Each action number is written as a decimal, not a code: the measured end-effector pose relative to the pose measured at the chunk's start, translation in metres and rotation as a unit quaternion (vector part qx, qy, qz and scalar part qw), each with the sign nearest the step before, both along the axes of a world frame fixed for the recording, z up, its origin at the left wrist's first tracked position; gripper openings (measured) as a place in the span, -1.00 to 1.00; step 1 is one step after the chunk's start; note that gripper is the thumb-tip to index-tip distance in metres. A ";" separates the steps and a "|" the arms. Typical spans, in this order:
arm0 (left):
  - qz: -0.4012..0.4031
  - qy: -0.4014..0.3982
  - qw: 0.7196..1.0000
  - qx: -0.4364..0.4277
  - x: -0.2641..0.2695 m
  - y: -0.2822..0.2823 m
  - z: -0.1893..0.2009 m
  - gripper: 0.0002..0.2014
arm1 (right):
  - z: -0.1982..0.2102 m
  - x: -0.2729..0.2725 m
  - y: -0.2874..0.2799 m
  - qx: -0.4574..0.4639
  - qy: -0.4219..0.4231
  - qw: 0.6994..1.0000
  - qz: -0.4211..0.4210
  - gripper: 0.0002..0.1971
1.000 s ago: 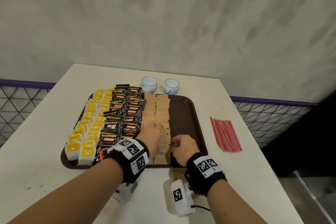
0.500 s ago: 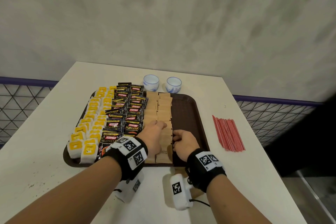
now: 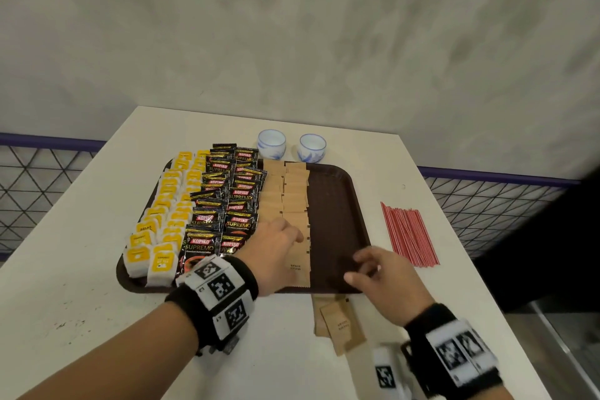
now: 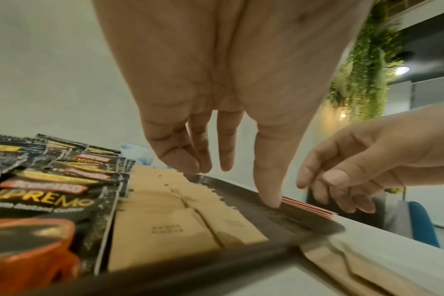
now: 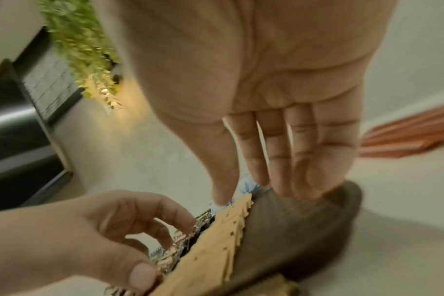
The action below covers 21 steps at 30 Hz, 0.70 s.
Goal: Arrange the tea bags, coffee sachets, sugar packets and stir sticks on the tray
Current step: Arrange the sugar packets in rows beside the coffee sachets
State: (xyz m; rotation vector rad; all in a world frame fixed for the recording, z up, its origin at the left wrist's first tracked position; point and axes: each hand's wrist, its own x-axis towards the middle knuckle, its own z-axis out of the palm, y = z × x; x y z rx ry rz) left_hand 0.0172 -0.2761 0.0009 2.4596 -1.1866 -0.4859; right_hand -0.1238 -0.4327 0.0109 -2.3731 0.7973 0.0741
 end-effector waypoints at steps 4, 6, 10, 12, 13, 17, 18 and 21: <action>-0.083 -0.041 0.995 0.033 -0.040 -0.003 -0.005 -0.64 | 0.004 -0.029 0.027 -0.031 0.147 0.989 0.004 -0.49; -0.085 -0.055 0.993 0.058 -0.055 -0.010 -0.008 -0.67 | -0.003 -0.029 0.040 -0.056 0.156 0.986 0.022 -0.53; -0.064 -0.080 0.991 0.081 -0.075 -0.017 -0.008 -0.68 | -0.021 -0.021 0.052 -0.057 0.084 0.995 0.001 -0.78; -0.064 -0.087 0.991 0.084 -0.083 -0.016 -0.010 -0.65 | -0.028 -0.020 0.054 -0.030 0.078 0.996 0.000 -0.69; -0.066 -0.085 0.991 0.085 -0.087 -0.014 -0.012 -0.63 | -0.029 -0.020 0.054 -0.017 0.080 0.997 0.000 -0.71; -0.052 -0.051 0.996 0.061 -0.092 -0.011 -0.020 -0.59 | -0.032 -0.025 0.049 0.034 0.093 0.995 -0.006 -0.80; -0.037 -0.031 0.998 0.036 -0.092 -0.010 -0.022 -0.62 | -0.034 -0.027 0.046 0.048 0.086 0.995 -0.010 -0.80; 0.026 0.049 0.998 -0.035 -0.089 -0.003 -0.024 -0.64 | -0.037 -0.034 0.037 0.113 0.040 0.992 -0.035 -0.78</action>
